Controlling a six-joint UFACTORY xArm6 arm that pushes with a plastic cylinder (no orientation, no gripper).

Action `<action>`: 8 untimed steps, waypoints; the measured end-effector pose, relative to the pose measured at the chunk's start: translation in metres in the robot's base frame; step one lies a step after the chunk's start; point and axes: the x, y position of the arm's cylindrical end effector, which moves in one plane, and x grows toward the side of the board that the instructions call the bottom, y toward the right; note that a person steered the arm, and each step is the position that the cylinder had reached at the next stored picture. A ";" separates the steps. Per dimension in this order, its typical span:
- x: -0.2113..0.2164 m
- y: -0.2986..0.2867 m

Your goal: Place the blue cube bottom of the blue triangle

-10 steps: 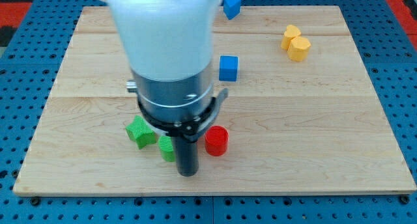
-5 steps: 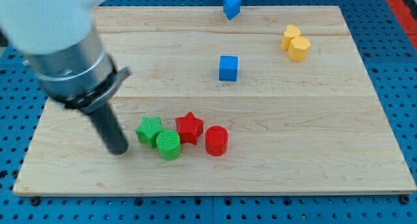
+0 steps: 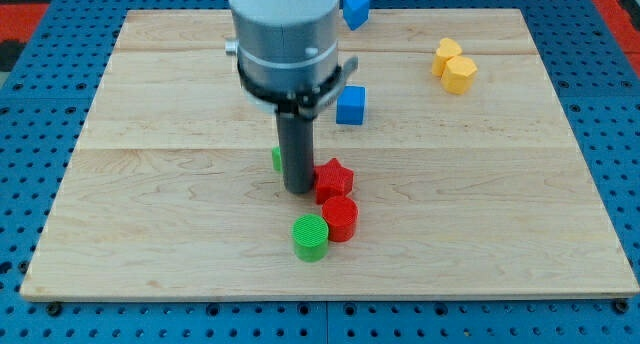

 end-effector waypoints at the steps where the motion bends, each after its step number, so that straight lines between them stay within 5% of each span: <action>1: -0.024 0.011; 3: -0.112 0.057; 5: -0.138 0.120; 6: -0.174 0.088; 7: -0.189 0.060; 8: -0.142 0.059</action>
